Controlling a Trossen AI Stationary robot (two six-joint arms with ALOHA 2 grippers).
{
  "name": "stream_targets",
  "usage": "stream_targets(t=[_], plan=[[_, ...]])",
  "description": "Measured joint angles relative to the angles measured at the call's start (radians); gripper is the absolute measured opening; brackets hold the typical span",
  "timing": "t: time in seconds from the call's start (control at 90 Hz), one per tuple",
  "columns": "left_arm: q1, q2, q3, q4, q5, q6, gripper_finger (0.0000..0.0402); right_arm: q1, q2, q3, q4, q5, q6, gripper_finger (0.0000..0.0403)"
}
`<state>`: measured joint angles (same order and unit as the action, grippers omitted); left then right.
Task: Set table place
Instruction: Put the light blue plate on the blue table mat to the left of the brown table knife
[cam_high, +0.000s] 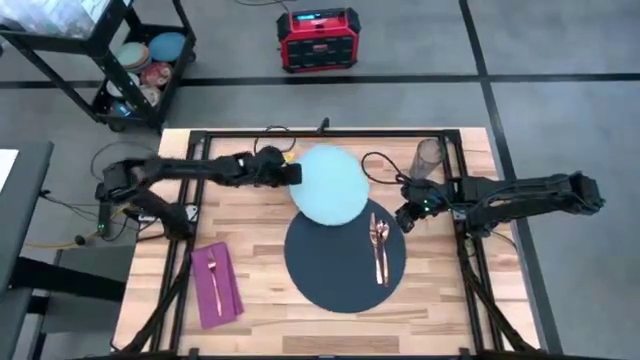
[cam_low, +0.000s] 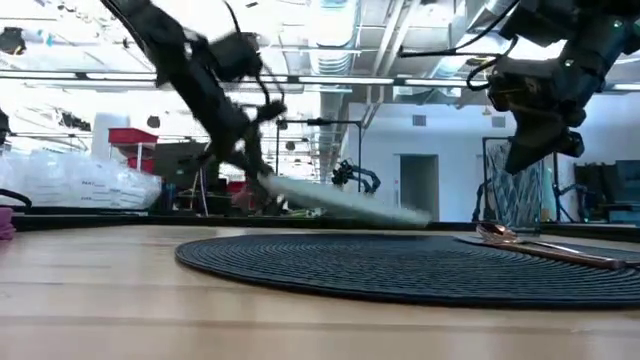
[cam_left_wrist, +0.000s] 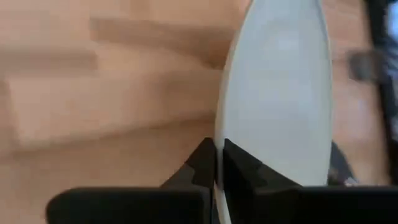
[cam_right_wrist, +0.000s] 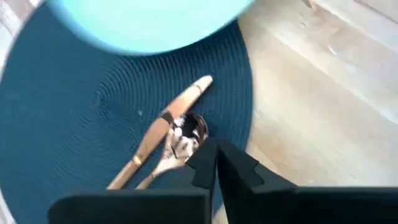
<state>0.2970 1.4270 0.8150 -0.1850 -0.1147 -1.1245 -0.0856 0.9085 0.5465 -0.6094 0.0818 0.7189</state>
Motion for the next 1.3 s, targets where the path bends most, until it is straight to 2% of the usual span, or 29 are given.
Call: stream_targets(t=[0.167, 0.3, 0.422, 0.544, 0.744, 0.867, 1.078, 1.167, 1.3], plan=[[-0.286, -0.028, 0.003, -0.029, -0.097, -0.241, 0.0, 0.0, 0.0, 0.0, -0.042, -0.014, -0.069, 0.0004], [-0.497, 0.032, 0.001, -0.052, -0.222, -0.507, 0.0, 0.0, 0.0, -0.001, -0.087, -0.052, -0.113, 0.0004], [-0.618, 0.116, 0.001, -0.025, -0.322, -0.722, 0.0, 0.008, -0.011, -0.001, -0.12, -0.082, -0.141, 0.0004], [-0.645, 0.2, 0.003, 0.051, -0.335, -0.79, 0.0, 0.023, -0.044, -0.001, -0.144, -0.083, -0.152, 0.0004], [-0.63, 0.331, 0.055, 0.112, -0.304, -0.807, 0.0002, 0.033, -0.104, -0.001, -0.153, -0.083, -0.175, 0.0004], [-0.625, 0.32, 0.085, 0.097, -0.305, -0.762, 0.0018, 0.033, -0.13, -0.001, -0.152, -0.083, -0.179, 0.0004], [-0.645, 0.227, 0.16, -0.168, -0.314, -0.749, 0.0054, 0.033, -0.17, -0.001, -0.15, -0.083, -0.182, 0.0013], [-0.658, 0.204, 0.201, -0.217, -0.317, -0.709, 0.0057, 0.034, -0.182, -0.001, -0.161, -0.084, -0.181, 0.0016], [-0.671, 0.207, 0.254, -0.212, -0.316, -0.676, 0.0051, 0.037, -0.181, -0.001, -0.22, -0.189, -0.162, 0.0006]])
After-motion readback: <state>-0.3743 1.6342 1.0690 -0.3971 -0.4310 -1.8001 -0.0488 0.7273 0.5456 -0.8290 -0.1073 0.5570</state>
